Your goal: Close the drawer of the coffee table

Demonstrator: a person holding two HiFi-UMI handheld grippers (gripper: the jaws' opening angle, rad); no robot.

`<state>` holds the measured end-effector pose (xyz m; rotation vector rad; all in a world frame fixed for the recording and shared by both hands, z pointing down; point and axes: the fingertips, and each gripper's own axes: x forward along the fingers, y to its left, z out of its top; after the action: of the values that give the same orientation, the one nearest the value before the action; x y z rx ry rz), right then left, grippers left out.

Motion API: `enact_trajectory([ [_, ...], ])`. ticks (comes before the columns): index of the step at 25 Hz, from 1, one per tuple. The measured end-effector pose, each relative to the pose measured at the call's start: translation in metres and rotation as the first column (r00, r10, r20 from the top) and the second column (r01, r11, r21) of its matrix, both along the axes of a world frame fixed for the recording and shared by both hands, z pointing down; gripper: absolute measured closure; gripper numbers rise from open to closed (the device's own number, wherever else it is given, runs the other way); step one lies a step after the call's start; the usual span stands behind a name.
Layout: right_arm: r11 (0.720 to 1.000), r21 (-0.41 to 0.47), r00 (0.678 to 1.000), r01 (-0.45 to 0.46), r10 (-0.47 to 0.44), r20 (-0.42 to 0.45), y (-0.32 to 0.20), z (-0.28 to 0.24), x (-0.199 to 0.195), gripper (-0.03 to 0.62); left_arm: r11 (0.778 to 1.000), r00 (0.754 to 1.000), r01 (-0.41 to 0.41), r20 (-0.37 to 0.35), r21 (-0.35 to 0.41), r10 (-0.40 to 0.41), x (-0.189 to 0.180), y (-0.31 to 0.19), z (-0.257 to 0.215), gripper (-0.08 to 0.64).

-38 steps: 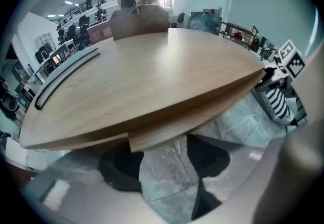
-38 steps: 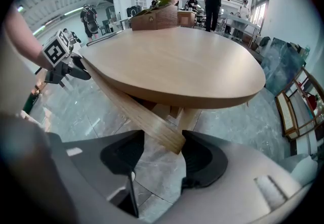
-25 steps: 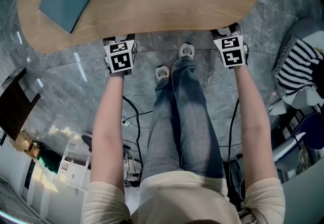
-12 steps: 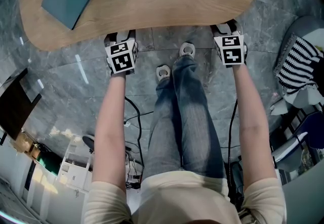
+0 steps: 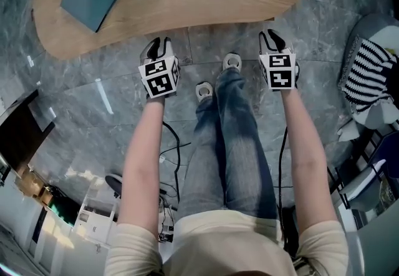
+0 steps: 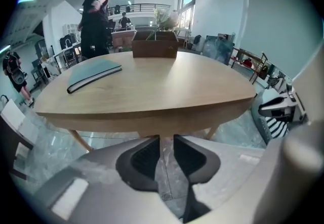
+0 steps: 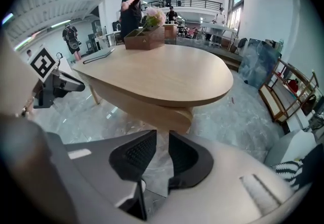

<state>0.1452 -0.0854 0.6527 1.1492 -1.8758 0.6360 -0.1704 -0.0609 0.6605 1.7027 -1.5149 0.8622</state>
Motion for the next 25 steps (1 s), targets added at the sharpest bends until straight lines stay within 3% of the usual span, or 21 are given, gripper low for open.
enact_trajectory([
  [6, 0.997, 0.048, 0.994, -0.063, 0.059, 0.096, 0.031, -0.035, -0.031, 0.589, 0.999, 0.997, 0.007, -0.074, 0.046, -0.004, 0.017, 0.021, -0.034, 0.558],
  [19, 0.986, 0.112, 0.953, -0.127, 0.09, 0.29, 0.095, -0.17, -0.079, 0.591, 0.992, 0.978, 0.052, -0.209, 0.113, -0.028, 0.045, 0.089, -0.153, 0.558],
  [25, 0.983, 0.152, 0.948, -0.105, 0.053, 0.315, 0.128, -0.238, -0.087, 0.591, 0.989, 0.954, 0.008, -0.297, 0.146, 0.036, 0.071, 0.12, -0.223, 0.558],
])
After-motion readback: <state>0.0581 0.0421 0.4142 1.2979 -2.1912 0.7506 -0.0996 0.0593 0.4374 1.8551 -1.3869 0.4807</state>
